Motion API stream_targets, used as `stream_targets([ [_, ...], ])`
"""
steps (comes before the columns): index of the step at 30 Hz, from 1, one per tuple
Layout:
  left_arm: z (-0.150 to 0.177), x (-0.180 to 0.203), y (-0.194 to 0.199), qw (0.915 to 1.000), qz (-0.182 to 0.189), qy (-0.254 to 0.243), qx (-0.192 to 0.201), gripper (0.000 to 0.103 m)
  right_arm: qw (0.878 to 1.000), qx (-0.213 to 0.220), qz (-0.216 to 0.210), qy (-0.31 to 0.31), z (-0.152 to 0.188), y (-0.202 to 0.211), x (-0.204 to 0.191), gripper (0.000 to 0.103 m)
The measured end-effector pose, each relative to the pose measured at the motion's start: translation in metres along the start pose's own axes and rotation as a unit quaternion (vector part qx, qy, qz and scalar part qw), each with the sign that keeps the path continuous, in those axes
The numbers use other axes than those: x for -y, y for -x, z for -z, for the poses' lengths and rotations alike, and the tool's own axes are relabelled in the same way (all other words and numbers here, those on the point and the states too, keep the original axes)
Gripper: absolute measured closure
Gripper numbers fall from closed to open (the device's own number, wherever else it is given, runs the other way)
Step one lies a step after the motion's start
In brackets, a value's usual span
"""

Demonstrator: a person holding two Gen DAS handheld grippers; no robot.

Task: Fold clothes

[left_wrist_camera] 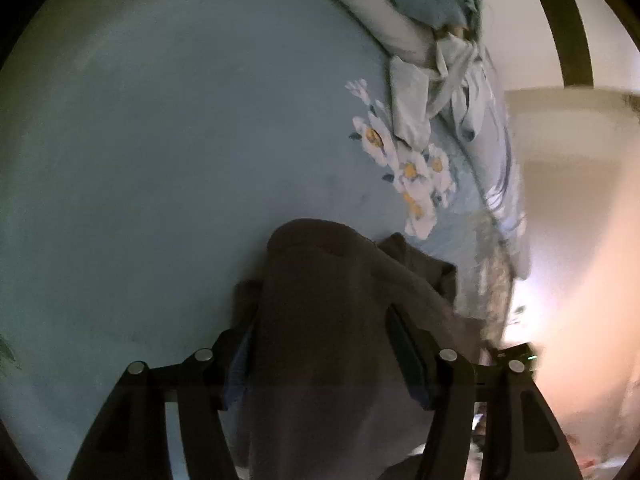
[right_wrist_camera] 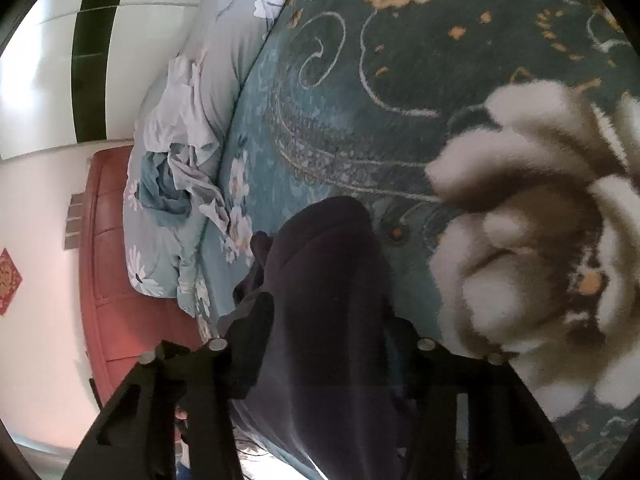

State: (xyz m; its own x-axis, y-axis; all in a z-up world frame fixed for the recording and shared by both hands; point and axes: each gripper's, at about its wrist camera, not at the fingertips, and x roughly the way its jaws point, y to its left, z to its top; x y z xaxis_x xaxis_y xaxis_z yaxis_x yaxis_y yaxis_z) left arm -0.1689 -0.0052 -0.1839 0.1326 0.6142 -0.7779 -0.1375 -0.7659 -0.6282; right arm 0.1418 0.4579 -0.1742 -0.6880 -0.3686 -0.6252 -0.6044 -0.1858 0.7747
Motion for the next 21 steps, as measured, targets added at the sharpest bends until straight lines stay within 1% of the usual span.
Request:
stream_targets([
  [1,0.001,0.003,0.002,0.9999,-0.007,-0.008,0.007,0.041,1.000,0.002,-0.002,0.001,0.000,0.002,0.000,0.058],
  [2,0.002,0.007,0.003,0.9997,-0.013,-0.017,0.013,0.050,1.000,0.003,-0.003,0.001,-0.001,0.004,0.000,0.060],
  [3,0.003,0.009,0.005,0.9993,-0.023,-0.023,0.021,0.056,1.000,0.006,-0.003,0.001,-0.001,0.005,0.000,0.063],
  [4,0.004,0.011,0.008,0.9988,-0.031,-0.026,0.028,0.072,1.000,0.008,-0.004,0.001,-0.001,0.007,0.000,0.067],
  [5,0.004,0.012,0.011,0.9983,-0.038,-0.029,0.035,0.081,1.000,0.009,-0.006,0.002,0.000,0.008,0.000,0.070],
  [6,0.007,0.014,0.015,0.9979,-0.032,-0.031,0.046,0.082,1.000,0.009,-0.008,0.006,0.001,0.008,-0.001,0.076],
  [7,0.009,0.016,0.019,0.9975,-0.023,-0.037,0.056,0.085,1.000,0.009,-0.011,0.009,0.001,0.008,-0.003,0.080],
  [8,0.012,0.020,0.024,0.9965,-0.018,-0.047,0.067,0.085,1.000,0.008,-0.014,0.013,0.002,0.009,-0.004,0.081],
  [10,0.017,0.029,0.033,0.9938,-0.022,-0.067,0.086,0.086,1.000,0.008,-0.016,0.021,0.003,0.010,-0.008,0.085],
  [12,0.018,0.038,0.044,0.9916,-0.010,-0.079,0.102,0.087,0.999,0.013,-0.021,0.029,0.003,0.015,-0.014,0.089],
  [14,0.017,0.043,0.057,0.9898,0.009,-0.081,0.117,0.088,0.998,0.020,-0.032,0.047,0.002,0.022,-0.026,0.090],
  [17,0.015,0.045,0.078,0.9844,0.042,-0.078,0.152,0.088,0.995,0.033,-0.052,0.081,0.000,0.033,-0.046,0.090],
  [19,0.011,0.038,0.080,0.9844,0.036,-0.068,0.158,0.088,0.994,0.047,-0.043,0.092,-0.005,0.036,-0.056,0.090],
  [21,0.006,0.026,0.068,0.9882,0.013,-0.050,0.144,0.088,0.995,0.044,-0.019,0.087,-0.010,0.027,-0.053,0.090],
])
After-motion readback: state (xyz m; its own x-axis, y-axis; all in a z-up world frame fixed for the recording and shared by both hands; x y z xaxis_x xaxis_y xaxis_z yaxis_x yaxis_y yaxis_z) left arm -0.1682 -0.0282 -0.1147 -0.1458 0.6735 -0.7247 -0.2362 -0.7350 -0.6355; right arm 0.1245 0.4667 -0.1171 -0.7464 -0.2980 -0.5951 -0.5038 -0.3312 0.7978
